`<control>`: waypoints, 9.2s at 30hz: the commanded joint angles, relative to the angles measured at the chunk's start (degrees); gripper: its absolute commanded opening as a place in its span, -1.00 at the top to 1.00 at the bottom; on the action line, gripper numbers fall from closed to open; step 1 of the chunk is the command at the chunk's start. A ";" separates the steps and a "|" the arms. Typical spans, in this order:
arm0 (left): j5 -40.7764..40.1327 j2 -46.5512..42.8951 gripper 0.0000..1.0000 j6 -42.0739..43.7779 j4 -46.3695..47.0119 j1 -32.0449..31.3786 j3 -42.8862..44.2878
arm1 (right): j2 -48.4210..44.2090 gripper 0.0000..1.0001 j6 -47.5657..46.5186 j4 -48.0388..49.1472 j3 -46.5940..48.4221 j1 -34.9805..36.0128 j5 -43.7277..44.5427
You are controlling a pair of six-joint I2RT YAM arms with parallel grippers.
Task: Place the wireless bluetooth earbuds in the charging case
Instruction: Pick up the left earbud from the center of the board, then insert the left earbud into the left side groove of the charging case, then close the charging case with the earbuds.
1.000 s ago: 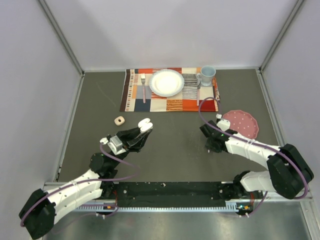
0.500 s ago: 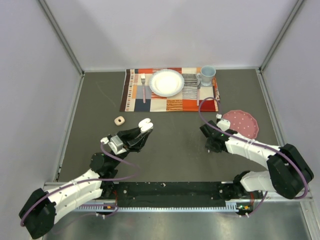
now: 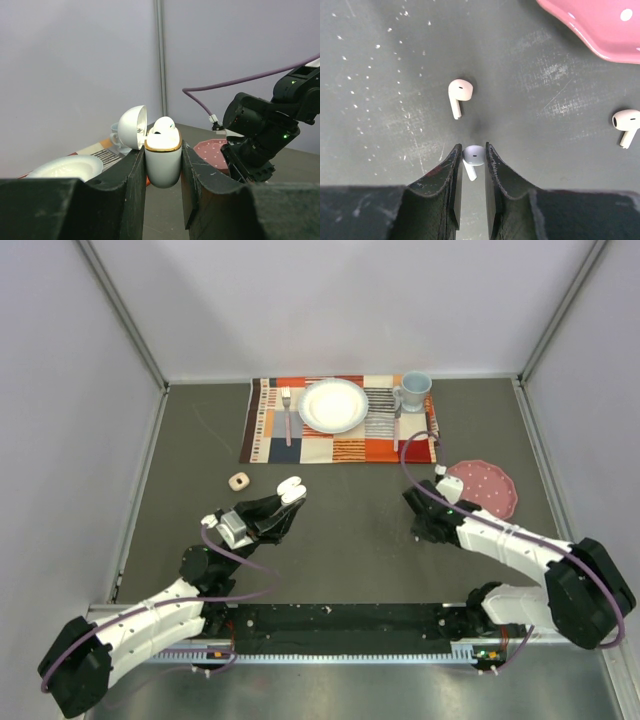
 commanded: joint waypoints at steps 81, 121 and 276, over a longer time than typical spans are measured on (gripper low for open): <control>9.35 15.97 1.00 -6.63 23.81 -0.17 2.21 | -2.43 1.00 -41.15 101.64 -2.05 40.48 6.44; 9.00 10.43 1.00 -5.40 20.47 -0.44 1.15 | 4.08 1.00 -32.62 101.02 -1.43 40.56 4.25; 23.32 1.64 1.00 0.05 -3.09 -0.44 7.22 | -7.70 -0.83 -15.66 21.21 28.19 27.56 -6.39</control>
